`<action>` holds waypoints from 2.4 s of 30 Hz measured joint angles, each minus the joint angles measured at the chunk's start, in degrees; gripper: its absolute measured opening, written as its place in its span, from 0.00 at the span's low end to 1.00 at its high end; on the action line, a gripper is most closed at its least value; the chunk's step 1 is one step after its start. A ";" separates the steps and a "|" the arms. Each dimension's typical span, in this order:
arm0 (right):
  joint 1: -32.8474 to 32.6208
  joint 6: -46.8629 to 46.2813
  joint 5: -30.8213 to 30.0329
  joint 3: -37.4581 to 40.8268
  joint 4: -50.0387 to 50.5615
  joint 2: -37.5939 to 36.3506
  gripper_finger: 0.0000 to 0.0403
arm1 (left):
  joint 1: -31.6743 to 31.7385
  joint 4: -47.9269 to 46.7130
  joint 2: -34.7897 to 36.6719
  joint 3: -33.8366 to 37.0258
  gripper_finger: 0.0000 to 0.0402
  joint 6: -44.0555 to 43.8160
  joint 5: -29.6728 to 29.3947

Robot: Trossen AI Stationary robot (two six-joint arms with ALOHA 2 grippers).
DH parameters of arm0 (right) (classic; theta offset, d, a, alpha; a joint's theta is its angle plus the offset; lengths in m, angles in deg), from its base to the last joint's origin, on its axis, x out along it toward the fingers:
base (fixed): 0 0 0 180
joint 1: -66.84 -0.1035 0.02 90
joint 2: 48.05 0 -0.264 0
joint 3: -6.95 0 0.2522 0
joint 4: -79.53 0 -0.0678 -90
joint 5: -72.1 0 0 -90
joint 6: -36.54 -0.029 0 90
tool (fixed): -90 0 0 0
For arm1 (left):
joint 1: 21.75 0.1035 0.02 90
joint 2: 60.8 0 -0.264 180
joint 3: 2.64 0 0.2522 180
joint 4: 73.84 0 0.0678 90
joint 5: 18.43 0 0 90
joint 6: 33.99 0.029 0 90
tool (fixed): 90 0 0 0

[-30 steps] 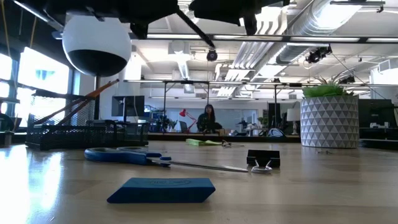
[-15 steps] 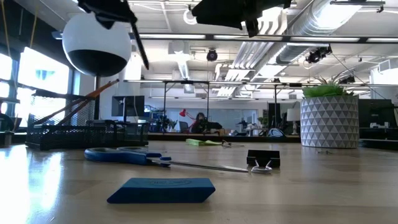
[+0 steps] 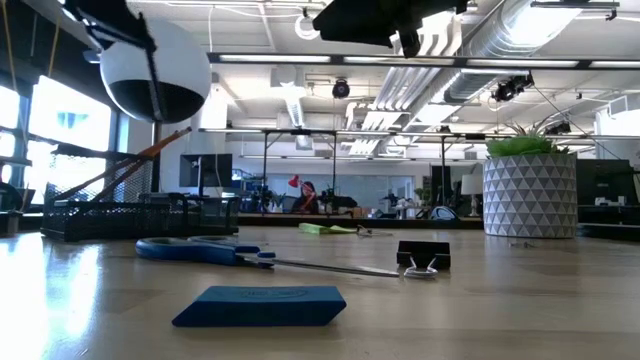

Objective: Pick and place office supplies into organizer
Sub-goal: Put the right black pen into the metal mesh desk organizer, then adjust the pencil in the black mesh desk organizer

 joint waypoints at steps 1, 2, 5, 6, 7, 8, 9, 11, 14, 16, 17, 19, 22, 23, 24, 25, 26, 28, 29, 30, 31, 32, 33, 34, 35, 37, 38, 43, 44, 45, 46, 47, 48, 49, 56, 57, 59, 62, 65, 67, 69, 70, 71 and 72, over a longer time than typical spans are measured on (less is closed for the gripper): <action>0.00 -0.27 0.02 0.00 0.64 0.00 0.22 | 0.00 -3.38 -0.67 -1.23 0.09 -1.80 -0.61; 0.00 -0.65 0.03 0.00 1.43 0.00 0.22 | 0.00 -6.20 -1.31 -2.49 0.09 -3.53 -0.84; 0.00 -1.79 0.07 0.00 3.41 0.02 0.22 | 0.00 -12.66 -3.24 -4.97 0.09 -7.38 -1.15; 0.00 -2.33 0.07 0.00 4.55 0.02 0.22 | 0.00 -14.12 -3.85 -5.27 0.09 -8.53 -1.15; 0.00 -2.93 0.11 0.00 5.78 0.02 0.22 | 0.00 -15.13 -4.37 -5.33 0.09 -9.47 -1.12; -0.02 -3.58 0.09 0.00 6.86 0.02 0.22 | 0.00 -15.91 -4.91 -5.22 0.09 -10.14 -1.12; -0.02 -3.76 0.09 0.00 7.63 0.02 0.22 | 0.00 -16.11 -5.40 -4.77 0.09 -10.67 -1.08; -0.02 -4.51 0.09 0.00 8.90 0.02 0.23 | 0.00 -16.45 -6.44 -3.65 0.09 -11.26 -0.82; -0.02 -5.21 0.11 0.00 9.59 0.02 0.23 | 0.00 -16.00 -8.34 -2.02 0.09 -12.13 -0.75; -0.02 -5.16 0.11 0.00 9.59 0.02 0.23 | 0.00 -15.00 -9.22 -0.99 0.09 -12.13 -0.68; -0.02 -5.16 0.11 0.00 9.59 0.02 0.23 | 0.00 -14.38 -9.51 -0.65 0.09 -12.13 -0.33; -0.02 -5.16 0.11 0.00 9.59 0.02 0.23 | 0.00 -13.58 -10.17 0.02 0.09 -12.08 0.51; -0.02 -5.27 0.11 0.00 9.59 0.04 0.23 | 0.00 -13.38 -10.85 0.20 0.09 -11.93 1.24; -0.04 -5.33 0.11 0.00 9.59 0.04 0.23 | 0.00 -13.40 -10.94 0.20 0.09 -11.93 1.26; -0.04 -5.52 0.11 0.00 9.59 0.04 0.23 | 0.00 -13.42 -10.98 0.20 0.09 -11.91 1.40; -0.03 -5.75 0.11 0.00 9.59 0.04 0.23 | 0.00 -13.40 -10.98 0.20 0.09 -11.91 1.57; -0.01 -6.09 0.11 0.00 9.59 0.04 0.23 | 0.00 -13.38 -10.96 0.20 0.09 -11.90 1.90; 0.00 -6.17 0.11 0.00 9.59 0.04 0.22 | 0.01 -13.40 -10.97 0.20 0.09 -11.89 2.54; 0.00 -6.17 0.11 0.00 9.60 0.04 0.22 | 0.00 -13.43 -10.97 0.20 0.09 -11.89 2.74; 0.00 -6.17 0.11 0.00 9.63 0.04 0.22 | 0.00 -13.46 -10.96 0.20 0.09 -11.91 2.77; 0.00 -6.17 0.11 0.00 9.69 0.04 0.22 | 0.00 -13.44 -10.96 0.20 0.09 -11.89 2.82; 0.00 -6.17 0.11 0.00 9.74 0.04 0.22 | 0.02 -13.44 -10.98 0.20 0.09 -11.90 2.88; 0.00 -6.17 0.11 0.00 9.74 0.04 0.22 | 0.02 -13.44 -10.98 0.20 0.09 -11.91 2.90; 0.00 -6.17 0.12 0.00 9.74 0.04 0.22 | 0.00 -13.44 -10.96 0.20 0.09 -11.91 2.90; 0.00 -6.17 0.13 0.00 9.74 0.05 0.22 | 0.02 -13.42 -10.96 0.20 0.10 -11.91 2.92; 0.00 -6.17 0.12 0.00 9.74 0.06 0.22 | 0.01 -13.42 -10.98 0.20 0.13 -11.93 2.76; 0.00 -6.17 0.13 0.00 9.74 0.07 0.22 | 0.00 -13.42 -10.98 0.20 0.15 -11.96 2.64; 0.00 -6.17 0.13 0.00 9.74 0.07 0.22 | 0.00 -13.38 -10.98 0.20 0.31 -12.15 1.39; 0.00 -6.17 0.12 0.00 9.74 0.07 0.22 | 0.00 -13.35 -10.98 0.20 0.34 -12.15 1.37; 0.00 -6.17 0.13 0.00 9.74 0.07 0.22 | 0.00 -13.37 -10.96 0.20 0.37 -12.13 1.35; 0.00 -6.17 0.13 0.00 9.74 0.07 0.22 | 0.00 -13.35 -10.96 0.20 0.40 -12.13 1.33; 0.00 -6.17 0.13 0.00 9.74 0.07 0.22 | 0.00 -13.36 -10.96 0.20 0.42 -12.14 1.32; 0.00 -6.17 0.13 0.00 9.74 0.07 0.22 | 0.00 -13.35 -10.96 0.20 0.44 -12.15 1.32; 0.00 -6.17 0.13 0.00 9.74 0.07 0.22 | 0.00 -13.35 -10.96 0.20 0.46 -12.15 1.32; 0.00 -6.54 0.13 0.00 9.74 0.07 0.22 | 0.00 -13.35 -10.96 0.20 0.51 -12.17 1.33; 0.00 -6.58 0.13 0.00 9.74 0.07 0.22 | 0.00 -13.35 -10.96 0.20 0.51 -12.17 1.33; 0.00 -6.58 0.13 0.00 9.74 0.07 0.22 | 0.00 -13.34 -10.96 0.20 0.51 -12.16 1.33; 0.00 -6.58 0.13 0.00 9.76 0.07 0.22 | 0.00 -13.33 -10.96 0.20 0.51 -12.16 1.35; 0.00 -6.63 0.13 0.00 9.76 0.07 0.22 | 0.00 -13.32 -10.96 0.15 0.51 -12.13 1.17; 0.00 -6.69 0.13 0.00 9.76 0.07 0.22 | 0.00 -12.97 -10.95 -0.25 0.51 -12.15 0.21; 0.00 -6.69 0.13 0.00 9.76 0.07 0.22 | 0.00 -10.62 -10.96 -0.32 0.51 -12.52 -2.11; 0.00 -6.72 0.13 0.00 9.76 0.07 0.22 | 0.00 -8.73 -11.31 -0.20 0.51 -12.50 -2.68; 0.00 -6.74 0.13 0.00 9.76 0.07 0.22 | 0.02 -7.32 -11.85 -0.15 0.51 -12.16 -2.70; 0.00 -6.77 0.13 0.00 9.76 0.07 0.22 | 0.02 -6.56 -12.48 -0.11 0.51 -11.51 -2.68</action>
